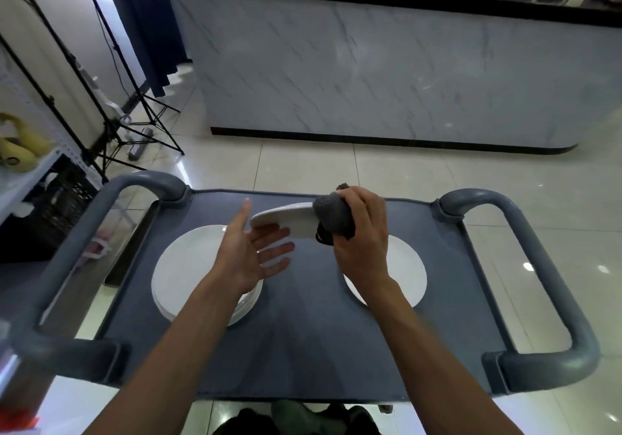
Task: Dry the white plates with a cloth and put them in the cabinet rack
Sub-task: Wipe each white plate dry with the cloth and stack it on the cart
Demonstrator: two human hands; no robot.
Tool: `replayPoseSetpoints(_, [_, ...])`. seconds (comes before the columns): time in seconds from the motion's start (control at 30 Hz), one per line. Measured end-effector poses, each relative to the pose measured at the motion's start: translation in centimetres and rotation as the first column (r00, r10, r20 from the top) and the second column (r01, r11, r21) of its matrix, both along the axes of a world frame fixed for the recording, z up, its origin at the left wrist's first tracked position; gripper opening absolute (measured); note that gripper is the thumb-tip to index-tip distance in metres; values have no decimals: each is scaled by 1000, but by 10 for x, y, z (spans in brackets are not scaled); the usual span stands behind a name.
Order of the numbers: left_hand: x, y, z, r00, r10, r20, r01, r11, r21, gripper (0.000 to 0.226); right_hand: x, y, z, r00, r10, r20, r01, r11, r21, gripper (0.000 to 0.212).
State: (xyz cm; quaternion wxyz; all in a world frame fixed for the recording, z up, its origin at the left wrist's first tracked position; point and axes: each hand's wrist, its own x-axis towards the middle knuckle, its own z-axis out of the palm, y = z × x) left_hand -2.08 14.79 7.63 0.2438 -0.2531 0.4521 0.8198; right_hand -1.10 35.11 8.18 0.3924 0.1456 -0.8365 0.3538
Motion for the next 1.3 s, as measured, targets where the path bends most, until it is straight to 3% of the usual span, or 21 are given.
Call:
replayPoseSetpoints(0.13, [-2,18,6,995,82,56,-85,995,60,49,1,14,-9,999,33,40,-35,999,32,43])
replayPoseSetpoints(0.3, [-5,35,10,962,260,85,-271,945,181,41,4,39,-27,984,124,131,-134,989,67,51])
replayPoseSetpoints(0.5, [-12,54,1,942,336,1,-335,939,71,35,6,66,-39,942,167,291,-211,969,129,70])
replayPoseSetpoints(0.63, [-12,68,-6,916,367,-159,-377,926,-33,30,11,69,-37,866,204,457,-211,977,-37,59])
replayPoseSetpoints(0.77, [-9,66,-12,928,313,-202,-329,943,-48,23,9,62,-36,820,236,522,-168,970,-174,56])
replayPoseSetpoints(1.1, [7,68,-13,930,103,-353,-197,950,-242,17,-3,51,-40,814,153,561,-66,983,-172,60])
replayPoseSetpoints(1.3, [11,73,-15,913,-3,-408,-145,932,-331,17,-4,42,-38,824,170,540,-80,979,-187,50])
